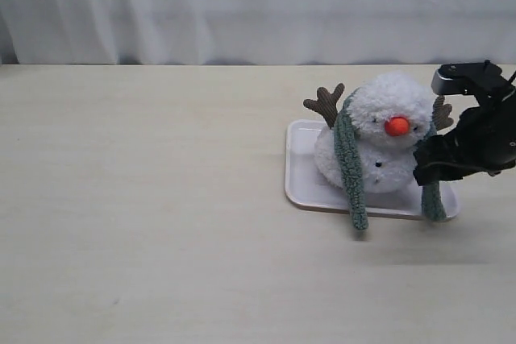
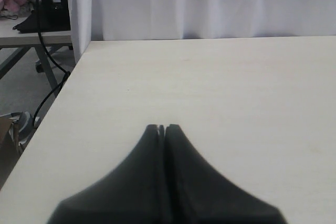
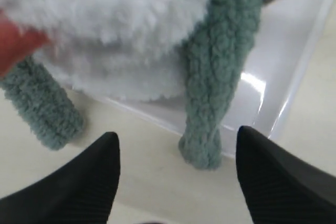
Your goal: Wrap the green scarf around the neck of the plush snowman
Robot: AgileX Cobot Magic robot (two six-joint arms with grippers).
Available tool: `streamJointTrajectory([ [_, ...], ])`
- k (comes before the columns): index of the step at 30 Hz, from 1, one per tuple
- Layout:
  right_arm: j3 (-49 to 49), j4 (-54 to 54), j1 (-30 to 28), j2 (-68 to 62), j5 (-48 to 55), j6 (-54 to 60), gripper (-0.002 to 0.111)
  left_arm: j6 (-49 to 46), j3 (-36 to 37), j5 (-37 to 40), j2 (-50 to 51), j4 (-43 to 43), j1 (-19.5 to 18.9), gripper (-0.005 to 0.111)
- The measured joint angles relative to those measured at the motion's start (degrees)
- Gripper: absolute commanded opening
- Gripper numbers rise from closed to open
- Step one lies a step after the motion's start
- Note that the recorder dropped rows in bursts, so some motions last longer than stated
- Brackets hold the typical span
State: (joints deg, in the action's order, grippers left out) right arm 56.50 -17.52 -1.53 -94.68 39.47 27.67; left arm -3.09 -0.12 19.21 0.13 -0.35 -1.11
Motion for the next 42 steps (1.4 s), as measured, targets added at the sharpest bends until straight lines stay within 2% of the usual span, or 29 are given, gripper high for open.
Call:
streamJointTrajectory([
  [4,-2.79,1.34,1.56,0.07,-8.75,0.26,0.057,0.00,0.00,0.00,0.00,0.00,0.00,0.000],
  [6,-3.73,1.70,1.68,-0.17,-11.91,0.26,0.053,0.00,0.00,0.00,0.00,0.00,0.00,0.000],
  [18,-4.63,1.99,1.68,-4.34,-15.42,0.26,0.004,0.00,0.00,0.00,0.00,0.00,0.00,0.000],
  [26,-4.63,-1.45,1.68,-3.49,-13.74,0.37,0.004,0.00,0.00,0.00,0.00,0.00,0.00,0.000],
  [34,-4.63,-3.26,1.68,3.43,-10.01,0.37,0.004,0.00,0.00,0.00,0.00,0.00,0.00,0.000],
  [38,-4.63,-9.98,1.68,4.34,-4.83,0.14,0.004,0.00,0.00,0.00,0.00,0.00,0.00,0.000],
  [42,-6.23,-10.76,2.23,2.73,-3.37,-1.38,0.004,0.00,0.00,0.00,0.00,0.00,0.00,0.000],
])
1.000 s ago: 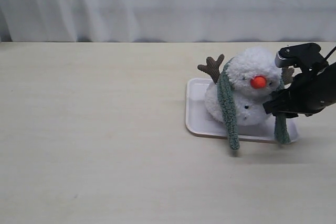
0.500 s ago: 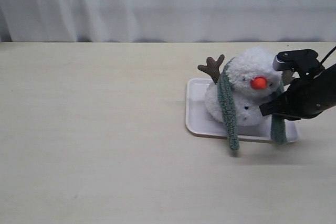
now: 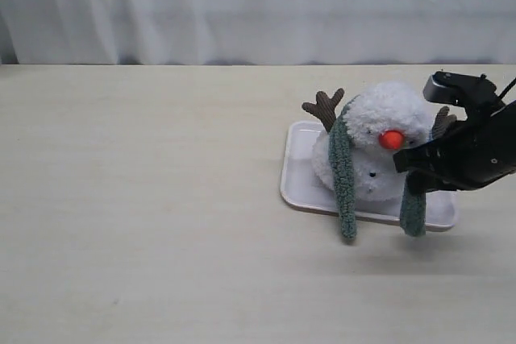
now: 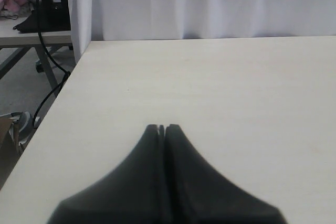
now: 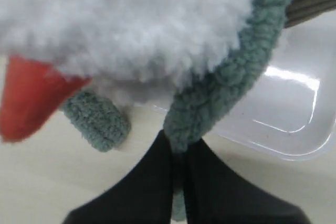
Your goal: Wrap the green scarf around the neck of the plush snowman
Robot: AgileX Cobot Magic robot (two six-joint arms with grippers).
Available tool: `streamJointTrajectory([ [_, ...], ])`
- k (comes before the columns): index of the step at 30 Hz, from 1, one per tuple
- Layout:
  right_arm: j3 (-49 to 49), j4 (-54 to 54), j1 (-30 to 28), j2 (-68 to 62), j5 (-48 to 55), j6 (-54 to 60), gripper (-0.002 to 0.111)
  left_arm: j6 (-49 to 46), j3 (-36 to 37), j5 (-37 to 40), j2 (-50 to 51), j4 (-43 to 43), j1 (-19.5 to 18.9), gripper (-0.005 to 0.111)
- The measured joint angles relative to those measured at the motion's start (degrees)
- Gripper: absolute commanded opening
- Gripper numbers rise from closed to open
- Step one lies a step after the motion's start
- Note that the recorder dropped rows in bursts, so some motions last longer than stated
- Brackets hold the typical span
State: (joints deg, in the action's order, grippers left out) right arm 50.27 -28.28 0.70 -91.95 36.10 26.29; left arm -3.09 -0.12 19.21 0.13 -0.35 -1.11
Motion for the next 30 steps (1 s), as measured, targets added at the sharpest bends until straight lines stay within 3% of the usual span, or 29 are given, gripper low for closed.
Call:
streamJointTrajectory([
  [8,-0.86,0.11,0.00,-5.96,-0.48,-0.36,0.008,0.00,0.00,0.00,0.00,0.00,0.00,0.000],
  [15,-0.59,0.11,0.00,-6.37,-1.37,0.23,0.052,0.00,0.00,0.00,0.00,0.00,0.00,0.000],
  [17,0.30,0.11,0.00,-6.37,-0.12,0.23,0.059,0.00,0.00,0.00,0.00,0.00,0.00,0.000],
  [23,2.63,3.26,0.10,-6.37,4.82,-2.20,0.061,0.00,0.00,0.00,0.00,0.00,0.00,0.000],
  [30,5.82,15.06,0.10,-6.03,12.48,-12.73,0.061,0.00,0.00,0.00,0.00,0.00,0.00,0.000],
])
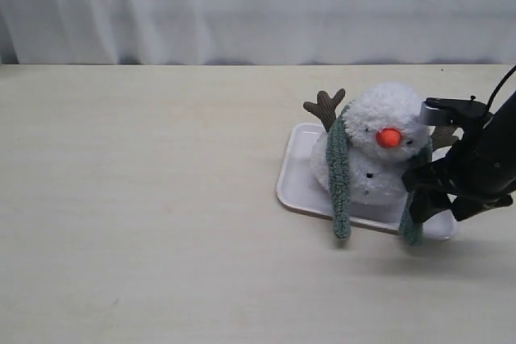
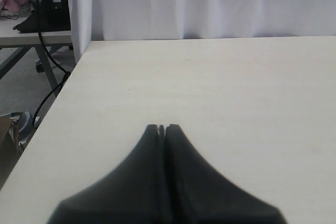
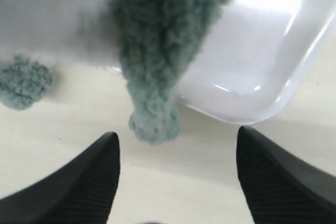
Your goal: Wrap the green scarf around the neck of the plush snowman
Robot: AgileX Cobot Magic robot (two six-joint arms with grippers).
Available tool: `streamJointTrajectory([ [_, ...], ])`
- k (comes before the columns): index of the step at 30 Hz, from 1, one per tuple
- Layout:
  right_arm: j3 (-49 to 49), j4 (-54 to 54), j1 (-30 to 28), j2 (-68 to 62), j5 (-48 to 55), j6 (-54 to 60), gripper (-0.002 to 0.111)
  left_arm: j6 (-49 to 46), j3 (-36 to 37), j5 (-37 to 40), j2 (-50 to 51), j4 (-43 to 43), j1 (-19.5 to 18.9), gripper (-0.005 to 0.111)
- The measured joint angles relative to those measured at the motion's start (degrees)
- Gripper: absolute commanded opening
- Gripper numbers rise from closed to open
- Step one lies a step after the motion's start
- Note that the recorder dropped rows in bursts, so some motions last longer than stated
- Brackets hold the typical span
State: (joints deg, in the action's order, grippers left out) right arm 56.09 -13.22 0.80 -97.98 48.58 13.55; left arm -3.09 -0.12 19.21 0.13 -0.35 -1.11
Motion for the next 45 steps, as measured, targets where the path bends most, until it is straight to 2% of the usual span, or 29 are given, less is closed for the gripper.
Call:
streamJointTrajectory([
  [9,0.72,2.54,-1.32,7.76,2.09,-2.24,0.059,0.00,0.00,0.00,0.00,0.00,0.00,0.000],
  [13,0.72,2.93,-6.54,10.78,1.95,-3.76,0.052,0.00,0.00,0.00,0.00,0.00,0.00,0.000],
  [17,-1.59,3.01,-12.75,11.29,-0.87,-4.28,0.036,0.00,0.00,0.00,0.00,0.00,0.00,0.000],
  [19,-2.96,2.26,-14.86,11.29,-3.34,-4.54,0.032,0.00,0.00,0.00,0.00,0.00,0.00,0.000],
  [32,-4.18,-9.60,-15.63,1.59,-12.74,2.82,0.034,0.00,0.00,0.00,0.00,0.00,0.00,0.000],
  [45,-4.52,-25.08,-15.63,-10.43,-19.17,18.86,0.034,0.00,0.00,0.00,0.00,0.00,0.00,0.000],
])
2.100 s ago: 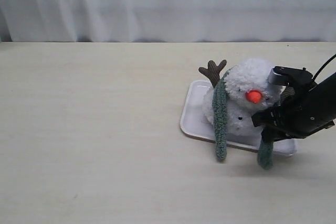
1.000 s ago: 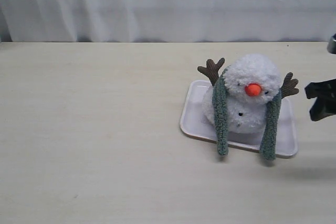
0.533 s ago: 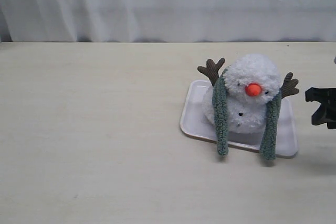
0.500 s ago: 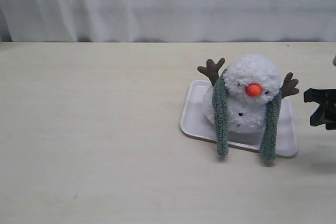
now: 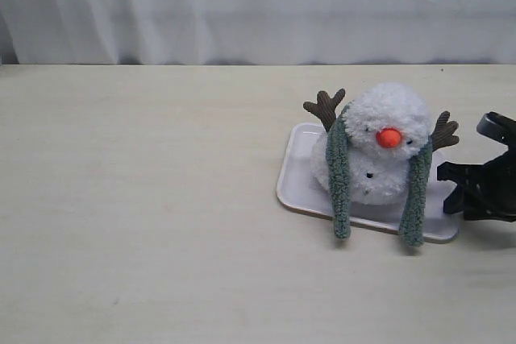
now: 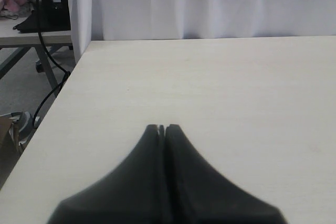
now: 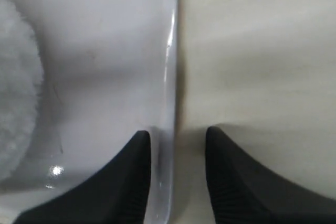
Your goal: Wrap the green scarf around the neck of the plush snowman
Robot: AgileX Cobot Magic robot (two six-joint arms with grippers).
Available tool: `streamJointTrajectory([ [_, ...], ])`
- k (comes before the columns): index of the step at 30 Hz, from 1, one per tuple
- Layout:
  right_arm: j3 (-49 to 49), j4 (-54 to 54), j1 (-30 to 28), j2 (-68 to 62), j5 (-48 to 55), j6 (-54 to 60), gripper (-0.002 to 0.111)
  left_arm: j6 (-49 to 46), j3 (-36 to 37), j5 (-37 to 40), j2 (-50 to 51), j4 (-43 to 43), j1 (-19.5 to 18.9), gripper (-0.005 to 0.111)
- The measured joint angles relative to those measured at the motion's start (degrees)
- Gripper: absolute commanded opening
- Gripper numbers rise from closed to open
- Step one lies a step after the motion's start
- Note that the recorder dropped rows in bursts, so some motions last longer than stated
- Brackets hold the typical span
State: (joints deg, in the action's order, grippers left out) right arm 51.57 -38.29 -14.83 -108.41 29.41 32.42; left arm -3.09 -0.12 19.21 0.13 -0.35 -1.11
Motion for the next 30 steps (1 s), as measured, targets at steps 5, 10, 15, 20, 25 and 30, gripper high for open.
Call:
streamJointTrajectory([
  [5,0.21,-5.75,0.00,-1.20,-1.20,5.30,0.034,0.00,0.00,0.00,0.00,0.00,0.00,0.000],
  [10,0.22,-7.08,0.00,-1.58,-5.41,6.11,0.032,0.00,0.00,0.00,0.00,0.00,0.00,0.000],
  [15,0.56,-7.21,0.00,-2.00,-9.68,7.42,0.018,0.00,0.00,0.00,0.00,0.00,0.00,0.000],
  [20,2.84,-7.09,0.00,-3.72,-9.46,8.01,0.016,0.00,0.00,0.00,0.00,0.00,0.00,0.000],
  [25,6.37,-7.09,0.16,-5.97,-7.84,10.05,0.016,0.00,0.00,0.00,0.00,0.00,0.00,0.000],
  [30,8.62,-9.62,1.48,-7.77,-7.27,13.52,0.016,0.00,0.00,0.00,0.00,0.00,0.00,0.000],
])
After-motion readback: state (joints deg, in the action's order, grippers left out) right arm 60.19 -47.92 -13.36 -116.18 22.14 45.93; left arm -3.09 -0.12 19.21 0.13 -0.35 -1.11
